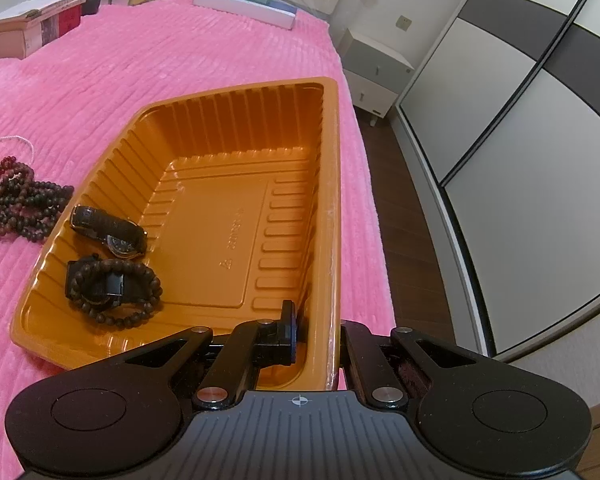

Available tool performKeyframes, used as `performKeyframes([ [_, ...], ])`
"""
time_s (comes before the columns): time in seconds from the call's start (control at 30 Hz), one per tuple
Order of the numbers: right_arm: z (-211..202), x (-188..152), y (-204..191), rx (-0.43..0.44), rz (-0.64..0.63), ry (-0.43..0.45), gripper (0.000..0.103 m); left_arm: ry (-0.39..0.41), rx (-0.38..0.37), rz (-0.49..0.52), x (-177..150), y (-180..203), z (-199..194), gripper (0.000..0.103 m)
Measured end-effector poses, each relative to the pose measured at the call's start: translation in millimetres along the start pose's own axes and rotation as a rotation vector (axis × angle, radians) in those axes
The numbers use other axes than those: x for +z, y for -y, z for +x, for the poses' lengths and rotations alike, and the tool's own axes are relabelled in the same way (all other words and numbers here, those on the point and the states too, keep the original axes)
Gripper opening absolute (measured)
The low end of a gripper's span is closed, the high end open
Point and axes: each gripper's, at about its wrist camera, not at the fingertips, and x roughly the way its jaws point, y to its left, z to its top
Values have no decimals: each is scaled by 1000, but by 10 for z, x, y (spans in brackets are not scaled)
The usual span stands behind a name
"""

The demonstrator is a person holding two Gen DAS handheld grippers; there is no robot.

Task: Organize jewelry
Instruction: 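Grasp the brown-strap watch with the left gripper and place it in the tray, then grasp a wooden bead necklace with the left gripper and lift it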

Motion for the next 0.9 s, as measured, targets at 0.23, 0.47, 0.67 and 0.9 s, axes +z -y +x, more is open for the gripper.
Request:
performKeyframes([
  [0.23,0,5,-16,-6,-3,-4,5,-33,99,-54,-197,-385,11,16],
  [0.47,3,13,-39,-13,-8,-8,5,-38,32,-80,-155,-367,129,16],
  [0.67,10,12,-37,-15,-11,-9,5,-89,46,-137,-147,-306,335,16],
  [0.9,29,9,-34,-14,-6,-11,5,-97,73,-196,-111,-315,473,17],
])
